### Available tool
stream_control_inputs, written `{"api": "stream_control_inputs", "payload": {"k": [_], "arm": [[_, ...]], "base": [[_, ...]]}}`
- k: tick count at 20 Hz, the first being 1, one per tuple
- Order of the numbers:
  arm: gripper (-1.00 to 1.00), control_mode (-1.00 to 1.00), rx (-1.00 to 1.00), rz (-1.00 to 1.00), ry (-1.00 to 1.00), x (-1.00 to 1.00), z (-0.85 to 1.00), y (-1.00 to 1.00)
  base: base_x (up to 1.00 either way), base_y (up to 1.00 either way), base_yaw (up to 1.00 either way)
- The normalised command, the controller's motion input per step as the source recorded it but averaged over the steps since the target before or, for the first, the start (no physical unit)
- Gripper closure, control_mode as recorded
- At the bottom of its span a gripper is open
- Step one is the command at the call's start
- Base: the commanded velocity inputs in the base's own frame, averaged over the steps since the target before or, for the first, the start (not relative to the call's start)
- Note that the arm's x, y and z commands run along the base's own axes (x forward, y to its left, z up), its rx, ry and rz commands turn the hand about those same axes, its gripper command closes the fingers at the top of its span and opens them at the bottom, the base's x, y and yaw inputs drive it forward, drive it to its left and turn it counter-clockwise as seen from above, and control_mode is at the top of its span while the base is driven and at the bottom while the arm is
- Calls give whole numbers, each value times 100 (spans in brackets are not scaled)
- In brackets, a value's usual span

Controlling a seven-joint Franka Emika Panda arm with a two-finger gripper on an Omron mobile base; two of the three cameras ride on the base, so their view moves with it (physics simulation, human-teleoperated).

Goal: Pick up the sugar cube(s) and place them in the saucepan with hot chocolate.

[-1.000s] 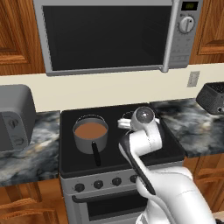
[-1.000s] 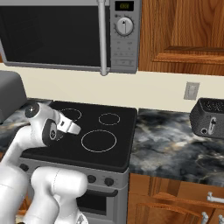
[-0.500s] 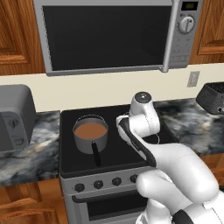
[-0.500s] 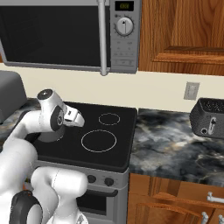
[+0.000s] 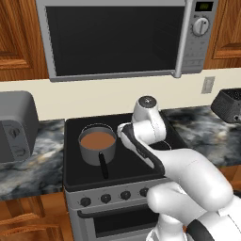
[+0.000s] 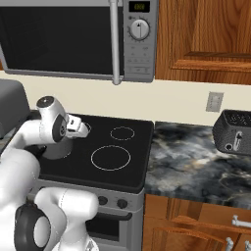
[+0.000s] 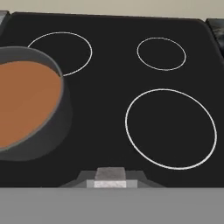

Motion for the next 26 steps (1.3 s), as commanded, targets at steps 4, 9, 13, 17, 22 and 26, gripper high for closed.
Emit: {"api": "stream_control_inputs", "payload": {"k": [4,9,13,17,22,26], "arm": [[100,-100,0,8,-4,9,0,67],[100,-100,0,7,-2,12,0,72],[100,-100,0,5,0,17,0,84],[100,-100,0,5,0,15,-3,64],[100,-100,0,2,2,13,-39,14],[100,-100,0,0,2,0,-8,-2]], "base": [[0,0,0],[0,0,0],[0,0,0],[0,0,0],[0,0,0],[0,0,0]]}}
